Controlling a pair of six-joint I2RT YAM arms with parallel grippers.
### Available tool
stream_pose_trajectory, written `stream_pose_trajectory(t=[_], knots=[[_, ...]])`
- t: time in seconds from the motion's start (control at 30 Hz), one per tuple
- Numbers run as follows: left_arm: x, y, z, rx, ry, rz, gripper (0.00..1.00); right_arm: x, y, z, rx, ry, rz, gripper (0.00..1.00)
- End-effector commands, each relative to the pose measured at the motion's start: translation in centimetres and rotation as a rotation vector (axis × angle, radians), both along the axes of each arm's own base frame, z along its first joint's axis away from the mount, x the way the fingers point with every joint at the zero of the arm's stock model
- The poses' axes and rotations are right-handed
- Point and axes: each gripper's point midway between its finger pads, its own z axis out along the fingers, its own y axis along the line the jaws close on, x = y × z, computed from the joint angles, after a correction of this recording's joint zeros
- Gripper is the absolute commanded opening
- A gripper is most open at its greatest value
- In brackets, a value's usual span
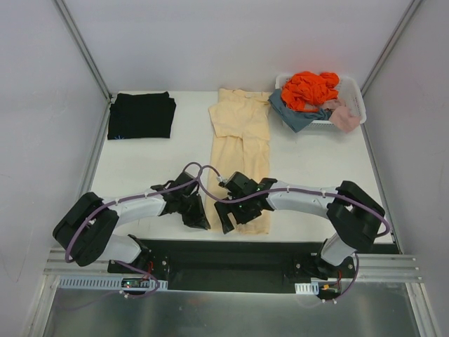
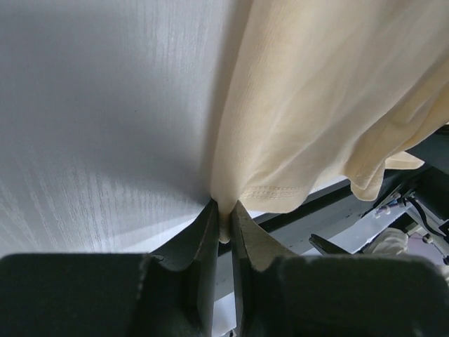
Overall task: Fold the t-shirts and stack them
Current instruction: Grab the bottom of the folded rectangular tshirt with both arms
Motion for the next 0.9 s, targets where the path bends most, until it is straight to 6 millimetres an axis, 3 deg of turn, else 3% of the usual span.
stream_pose_trajectory(t=[0.0,0.07,0.17,0.23,0.27,0.33,0.47,0.63,0.77,0.87], knots=[[-1.1,1.9,-1.2,0.068,0.004,0.030,0.11,0.5,-0.7,0.4,-0.061,-0.057,0.037,0.97],[-1.1,2.0,-1.1,0.065,-0.005,0.032,0.11,0.8,-1.3,1.5,-0.059,-0.091,0.017,0.97],[-0.8,1.6,-0.4,0.041,-0.023,0.037,0.11,0.8,-2.5,5.5,0.012,-0.170,-0.022,0.97],[-0.4,1.1,0.2,0.023,-0.044,0.026,0.11,0.6,-4.1,5.8,0.012,-0.199,-0.043,0.97],[-0.3,1.0,0.4,0.019,-0.052,0.022,0.11,0.6,-4.7,6.9,0.039,-0.227,-0.070,0.97],[0.0,0.8,0.7,0.014,-0.061,0.022,0.11,1.0,-7.1,6.5,-0.007,-0.231,-0.139,0.97],[0.0,0.8,0.4,0.024,-0.050,0.028,0.09,-0.7,-10.4,4.2,-0.039,-0.061,-0.284,0.97],[-0.4,0.8,0.0,0.035,-0.023,0.031,0.07,-1.4,-10.8,2.5,-0.027,0.017,-0.356,0.99],[-0.4,0.8,-0.2,0.041,-0.016,0.038,0.07,-1.1,-10.8,1.0,-0.027,0.054,-0.396,0.78],[-0.5,0.8,-0.3,0.049,-0.010,0.049,0.06,-1.0,-10.1,0.3,0.012,0.080,-0.395,0.71]])
